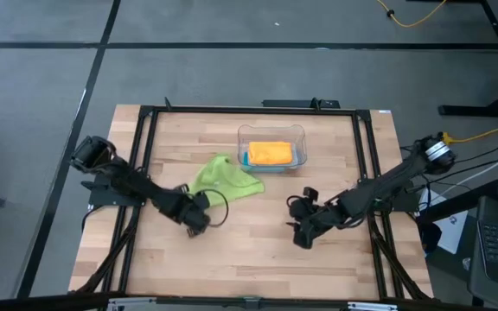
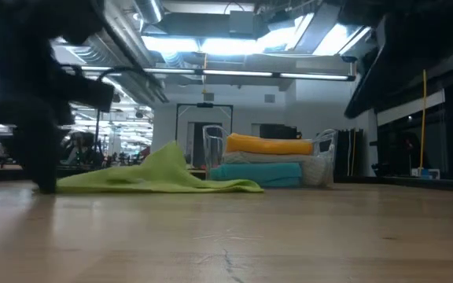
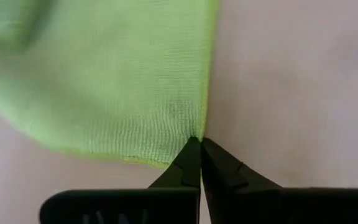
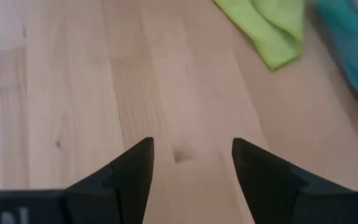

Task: Fold microfiber towels
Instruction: Fold the green towel

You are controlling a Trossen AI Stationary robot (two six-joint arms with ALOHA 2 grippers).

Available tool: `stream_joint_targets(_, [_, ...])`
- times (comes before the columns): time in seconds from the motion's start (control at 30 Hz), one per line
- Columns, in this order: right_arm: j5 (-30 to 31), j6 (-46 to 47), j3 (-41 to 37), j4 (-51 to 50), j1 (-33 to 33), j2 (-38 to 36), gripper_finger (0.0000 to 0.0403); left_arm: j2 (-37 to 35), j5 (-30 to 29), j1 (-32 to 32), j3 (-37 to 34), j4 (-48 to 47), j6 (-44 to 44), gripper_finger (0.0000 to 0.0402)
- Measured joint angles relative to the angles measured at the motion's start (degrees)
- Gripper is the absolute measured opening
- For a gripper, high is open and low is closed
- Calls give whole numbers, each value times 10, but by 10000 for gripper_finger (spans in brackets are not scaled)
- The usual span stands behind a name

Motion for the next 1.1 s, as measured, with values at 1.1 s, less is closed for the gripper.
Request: stream_joint_targets(1.1, [-64, -230, 0, 327, -47, 190, 220, 2, 3, -154, 66, 114, -67, 0])
